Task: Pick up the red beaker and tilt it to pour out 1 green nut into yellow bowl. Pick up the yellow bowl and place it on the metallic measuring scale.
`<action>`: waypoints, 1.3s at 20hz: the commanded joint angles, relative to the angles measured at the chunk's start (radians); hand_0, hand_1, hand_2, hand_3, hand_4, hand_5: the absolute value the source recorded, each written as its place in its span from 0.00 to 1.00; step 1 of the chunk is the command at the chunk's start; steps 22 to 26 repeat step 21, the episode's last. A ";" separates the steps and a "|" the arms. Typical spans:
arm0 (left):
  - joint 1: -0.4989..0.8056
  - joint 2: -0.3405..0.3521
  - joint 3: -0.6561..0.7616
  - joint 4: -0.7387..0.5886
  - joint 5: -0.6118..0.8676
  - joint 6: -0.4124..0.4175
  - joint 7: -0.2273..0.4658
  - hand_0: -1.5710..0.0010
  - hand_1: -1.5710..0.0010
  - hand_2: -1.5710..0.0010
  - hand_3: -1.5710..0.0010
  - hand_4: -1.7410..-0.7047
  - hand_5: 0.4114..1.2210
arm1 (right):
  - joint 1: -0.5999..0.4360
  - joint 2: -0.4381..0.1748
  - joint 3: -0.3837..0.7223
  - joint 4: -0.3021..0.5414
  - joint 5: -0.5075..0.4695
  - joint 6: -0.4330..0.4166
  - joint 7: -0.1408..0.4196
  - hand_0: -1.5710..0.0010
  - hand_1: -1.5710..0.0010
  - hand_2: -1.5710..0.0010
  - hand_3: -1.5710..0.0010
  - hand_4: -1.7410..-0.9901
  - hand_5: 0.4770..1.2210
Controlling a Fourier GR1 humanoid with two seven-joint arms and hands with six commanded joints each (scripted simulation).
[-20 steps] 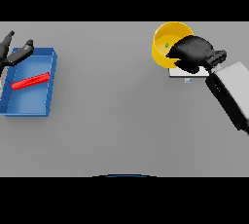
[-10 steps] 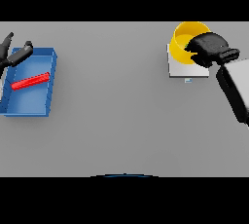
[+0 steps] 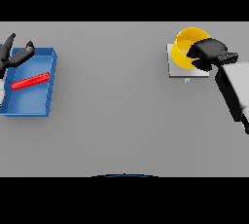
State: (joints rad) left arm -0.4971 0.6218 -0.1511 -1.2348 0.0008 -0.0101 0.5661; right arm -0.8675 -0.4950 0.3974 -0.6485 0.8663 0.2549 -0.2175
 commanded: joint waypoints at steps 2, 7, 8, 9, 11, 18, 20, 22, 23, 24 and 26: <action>0.010 0.007 0.003 -0.008 0.004 -0.004 -0.002 1.00 1.00 1.00 1.00 0.87 0.46 | 0.003 0.005 -0.002 0.002 0.001 0.004 -0.010 0.00 0.00 0.13 0.08 0.00 1.00; 0.008 0.010 0.008 0.003 0.008 -0.011 -0.016 1.00 1.00 1.00 1.00 0.87 0.45 | -0.010 0.016 -0.031 0.040 -0.007 0.016 0.001 0.15 0.28 0.36 0.48 0.20 0.80; 0.001 0.008 0.007 0.009 0.007 -0.012 -0.010 1.00 1.00 1.00 1.00 0.88 0.44 | -0.005 0.014 -0.040 0.022 -0.021 0.038 0.016 0.27 0.39 0.46 0.56 0.24 0.72; -0.001 0.008 0.010 0.014 0.009 -0.012 -0.010 1.00 1.00 1.00 1.00 0.87 0.44 | 0.001 0.015 -0.045 0.017 -0.032 0.052 0.013 0.40 0.48 0.55 0.63 0.27 0.66; -0.005 0.003 0.015 0.020 0.019 -0.016 -0.021 1.00 1.00 1.00 1.00 0.87 0.44 | -0.007 0.016 -0.056 0.025 -0.043 0.075 0.021 0.61 0.65 0.70 0.75 0.33 0.56; -0.003 0.003 0.009 0.020 0.010 -0.014 -0.019 1.00 1.00 1.00 1.00 0.87 0.42 | -0.012 0.006 -0.030 0.041 -0.017 0.087 0.011 0.92 0.92 0.94 0.95 0.44 0.44; 0.010 0.009 0.007 0.002 0.005 -0.009 -0.017 1.00 1.00 1.00 1.00 0.88 0.43 | -0.005 0.011 -0.028 0.031 -0.017 0.092 0.029 0.95 0.95 0.96 0.97 0.46 0.42; 0.011 0.010 0.008 -0.006 0.010 -0.010 -0.016 1.00 1.00 1.00 1.00 0.88 0.43 | 0.000 0.015 -0.027 0.025 -0.020 0.097 0.032 0.96 0.96 0.97 0.97 0.47 0.41; 0.011 0.010 0.008 -0.006 0.010 -0.010 -0.016 1.00 1.00 1.00 1.00 0.88 0.43 | 0.000 0.015 -0.027 0.025 -0.020 0.097 0.032 0.96 0.96 0.97 0.97 0.47 0.41; 0.011 0.010 0.008 -0.006 0.010 -0.010 -0.016 1.00 1.00 1.00 1.00 0.88 0.43 | 0.000 0.015 -0.027 0.025 -0.020 0.097 0.032 0.96 0.96 0.97 0.97 0.47 0.41; 0.011 0.010 0.008 -0.006 0.010 -0.010 -0.016 1.00 1.00 1.00 1.00 0.88 0.43 | 0.000 0.015 -0.027 0.025 -0.020 0.097 0.032 0.96 0.96 0.97 0.97 0.47 0.41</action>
